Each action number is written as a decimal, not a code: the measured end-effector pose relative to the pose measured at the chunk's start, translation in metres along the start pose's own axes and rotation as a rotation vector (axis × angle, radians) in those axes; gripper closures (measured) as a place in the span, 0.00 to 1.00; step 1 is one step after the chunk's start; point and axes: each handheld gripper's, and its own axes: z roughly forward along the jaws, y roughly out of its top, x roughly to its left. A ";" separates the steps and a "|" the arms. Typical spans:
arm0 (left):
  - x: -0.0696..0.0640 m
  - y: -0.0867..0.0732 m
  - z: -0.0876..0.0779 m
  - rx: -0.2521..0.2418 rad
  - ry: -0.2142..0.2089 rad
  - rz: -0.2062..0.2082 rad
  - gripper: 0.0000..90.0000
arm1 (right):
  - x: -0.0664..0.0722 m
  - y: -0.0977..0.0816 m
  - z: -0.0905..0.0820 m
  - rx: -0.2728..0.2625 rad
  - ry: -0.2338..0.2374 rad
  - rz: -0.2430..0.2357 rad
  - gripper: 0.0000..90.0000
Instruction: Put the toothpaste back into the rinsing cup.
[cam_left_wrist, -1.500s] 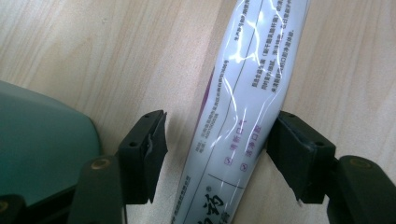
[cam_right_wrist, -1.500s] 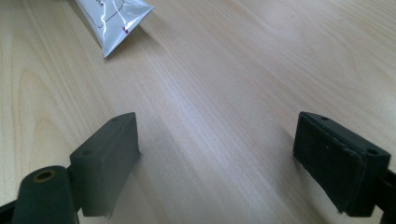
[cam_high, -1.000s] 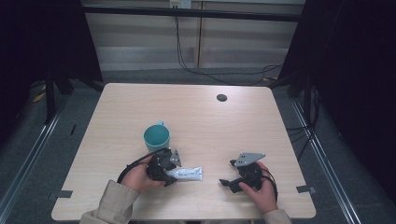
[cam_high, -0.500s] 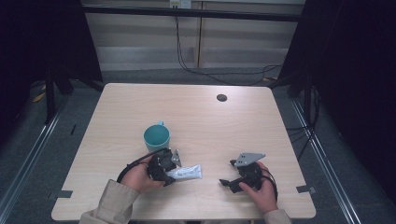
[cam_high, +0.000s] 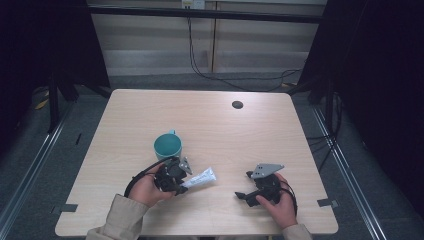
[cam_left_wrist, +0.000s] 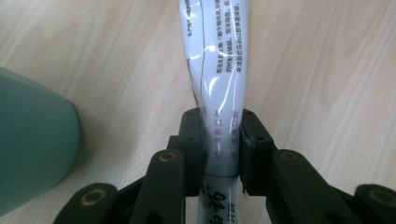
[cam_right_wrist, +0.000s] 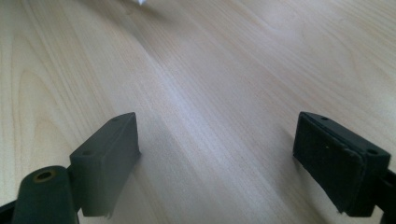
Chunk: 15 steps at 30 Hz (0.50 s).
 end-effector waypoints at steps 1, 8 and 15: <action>0.000 0.000 0.000 0.000 0.000 0.000 0.82 | 0.000 0.000 0.000 0.000 0.000 0.000 0.15; 0.004 -0.002 -0.022 -0.200 -0.004 -0.039 0.82 | 0.000 0.000 0.000 -0.001 0.000 0.002 0.15; 0.007 -0.003 -0.031 -0.275 -0.009 -0.058 0.82 | 0.000 0.000 0.000 -0.001 0.000 0.001 0.15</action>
